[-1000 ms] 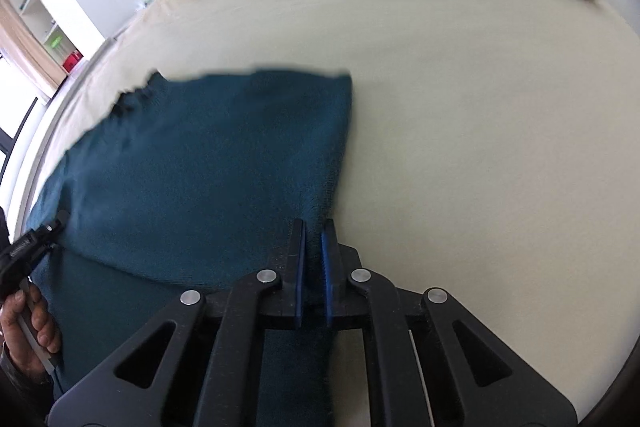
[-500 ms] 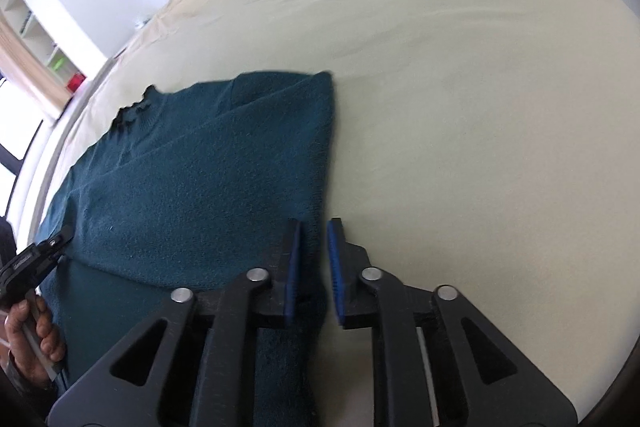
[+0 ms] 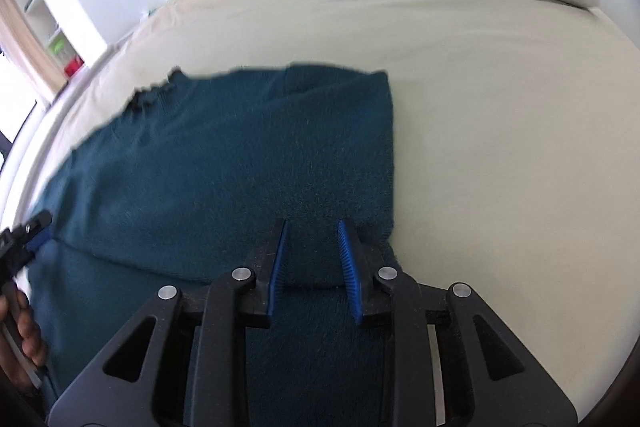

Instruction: Fold small clothes

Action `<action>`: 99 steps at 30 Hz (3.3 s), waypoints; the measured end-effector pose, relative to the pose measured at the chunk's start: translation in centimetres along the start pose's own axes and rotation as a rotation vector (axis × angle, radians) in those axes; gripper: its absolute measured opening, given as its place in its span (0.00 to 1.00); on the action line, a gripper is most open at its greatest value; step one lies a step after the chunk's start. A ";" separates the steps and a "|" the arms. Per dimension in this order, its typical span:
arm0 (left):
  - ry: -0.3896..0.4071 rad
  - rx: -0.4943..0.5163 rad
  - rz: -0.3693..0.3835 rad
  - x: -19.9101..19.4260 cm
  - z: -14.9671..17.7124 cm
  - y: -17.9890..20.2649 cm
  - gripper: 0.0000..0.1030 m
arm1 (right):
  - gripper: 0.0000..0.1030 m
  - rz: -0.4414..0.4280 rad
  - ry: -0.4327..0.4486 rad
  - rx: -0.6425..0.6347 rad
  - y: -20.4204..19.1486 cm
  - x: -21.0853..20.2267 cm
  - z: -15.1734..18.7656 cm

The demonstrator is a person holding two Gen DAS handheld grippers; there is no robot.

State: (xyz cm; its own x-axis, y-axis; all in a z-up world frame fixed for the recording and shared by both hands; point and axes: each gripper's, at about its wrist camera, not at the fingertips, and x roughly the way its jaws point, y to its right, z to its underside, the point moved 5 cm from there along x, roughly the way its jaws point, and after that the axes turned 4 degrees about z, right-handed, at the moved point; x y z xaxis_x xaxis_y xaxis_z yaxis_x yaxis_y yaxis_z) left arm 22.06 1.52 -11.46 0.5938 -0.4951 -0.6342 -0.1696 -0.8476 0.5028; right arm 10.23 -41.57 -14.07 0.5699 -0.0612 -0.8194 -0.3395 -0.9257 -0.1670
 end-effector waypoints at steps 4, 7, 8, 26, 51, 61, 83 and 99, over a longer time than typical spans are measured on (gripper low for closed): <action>0.071 -0.064 0.012 -6.4 -0.6 -4.1 0.63 | 0.24 -0.016 0.200 -0.020 -1.3 -5.7 -1.1; 0.134 -0.190 -0.022 -11.3 -0.5 -9.9 0.66 | 0.73 -0.020 0.340 -0.033 -2.8 -10.2 -0.6; 0.145 -0.253 -0.031 -12.7 -0.2 -12.3 0.67 | 0.93 -0.021 0.377 -0.033 -3.8 -11.3 -0.6; 0.438 -1.113 0.188 -18.0 4.6 -34.1 0.65 | 0.96 -0.291 0.342 -0.013 -16.1 -18.2 3.3; 0.322 -0.501 -0.040 -15.7 -6.5 -19.2 0.08 | 0.94 -0.291 0.322 0.105 -10.3 -17.1 5.4; 0.116 0.181 -0.108 -5.7 -4.7 4.6 0.08 | 0.94 -0.278 0.317 0.229 -4.0 -16.4 7.1; -0.144 0.522 -0.084 4.2 8.9 15.2 0.73 | 0.94 -0.230 0.199 0.332 3.8 -11.2 8.0; 0.014 0.196 -0.026 -7.7 2.9 0.8 0.76 | 0.69 -0.372 -0.110 0.114 -11.6 1.9 0.1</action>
State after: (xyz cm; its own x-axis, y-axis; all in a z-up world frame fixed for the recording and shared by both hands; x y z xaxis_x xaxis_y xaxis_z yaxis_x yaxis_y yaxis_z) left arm 15.04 4.07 -7.90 0.6109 -0.4712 -0.6362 -0.3036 -0.8816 0.3613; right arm 15.24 -30.91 -13.76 0.5881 0.3162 -0.7444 -0.2096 -0.8294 -0.5179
